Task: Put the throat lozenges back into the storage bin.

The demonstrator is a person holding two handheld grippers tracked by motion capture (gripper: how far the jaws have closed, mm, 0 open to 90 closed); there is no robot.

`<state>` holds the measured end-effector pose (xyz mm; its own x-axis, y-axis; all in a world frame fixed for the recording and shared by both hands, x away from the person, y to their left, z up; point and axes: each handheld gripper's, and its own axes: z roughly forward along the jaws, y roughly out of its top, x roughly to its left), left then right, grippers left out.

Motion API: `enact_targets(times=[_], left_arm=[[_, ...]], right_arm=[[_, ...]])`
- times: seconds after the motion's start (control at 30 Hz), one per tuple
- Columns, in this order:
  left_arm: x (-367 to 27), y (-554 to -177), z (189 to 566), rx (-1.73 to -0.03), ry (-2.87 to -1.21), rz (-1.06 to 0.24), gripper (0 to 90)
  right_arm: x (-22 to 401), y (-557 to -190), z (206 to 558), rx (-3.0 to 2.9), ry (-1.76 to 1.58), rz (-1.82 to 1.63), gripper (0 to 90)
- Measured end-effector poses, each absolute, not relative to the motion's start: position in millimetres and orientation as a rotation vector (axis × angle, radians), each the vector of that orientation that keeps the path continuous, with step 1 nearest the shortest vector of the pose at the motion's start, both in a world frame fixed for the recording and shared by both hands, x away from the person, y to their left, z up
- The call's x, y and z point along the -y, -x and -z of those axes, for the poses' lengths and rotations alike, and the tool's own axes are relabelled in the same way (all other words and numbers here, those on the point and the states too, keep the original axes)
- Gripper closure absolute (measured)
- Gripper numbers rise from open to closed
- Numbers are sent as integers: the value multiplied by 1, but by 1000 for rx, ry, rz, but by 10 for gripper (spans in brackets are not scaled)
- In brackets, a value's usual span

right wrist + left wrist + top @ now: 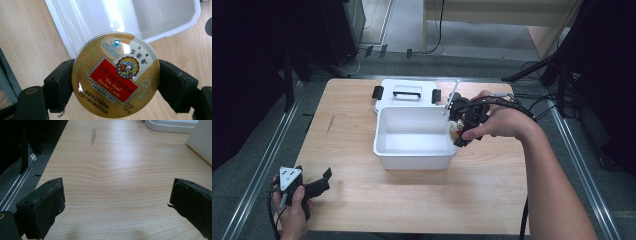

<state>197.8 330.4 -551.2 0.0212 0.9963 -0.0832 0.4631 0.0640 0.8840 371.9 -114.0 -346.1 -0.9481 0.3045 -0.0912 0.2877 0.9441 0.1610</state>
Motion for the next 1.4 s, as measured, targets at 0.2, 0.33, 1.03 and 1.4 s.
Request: enact_targets(times=[0.2,0.33,1.03,1.4], left_arm=[[-330,-198,551,-1554,-1506,-856,2],[-330,-198,551,-1553,-1507,-857,2],[-331,-198,551,-1550,-1506,-849,2],[-331,-198,551,-1549,-1504,-850,2]], right_arm=[[107,-373,348,-2990,-433,-235,209],[101,-374,350,-2992,-425,-237,209],[71,-379,360,-3002,-352,-253,208],[63,-381,377,-2983,-352,-266,208]])
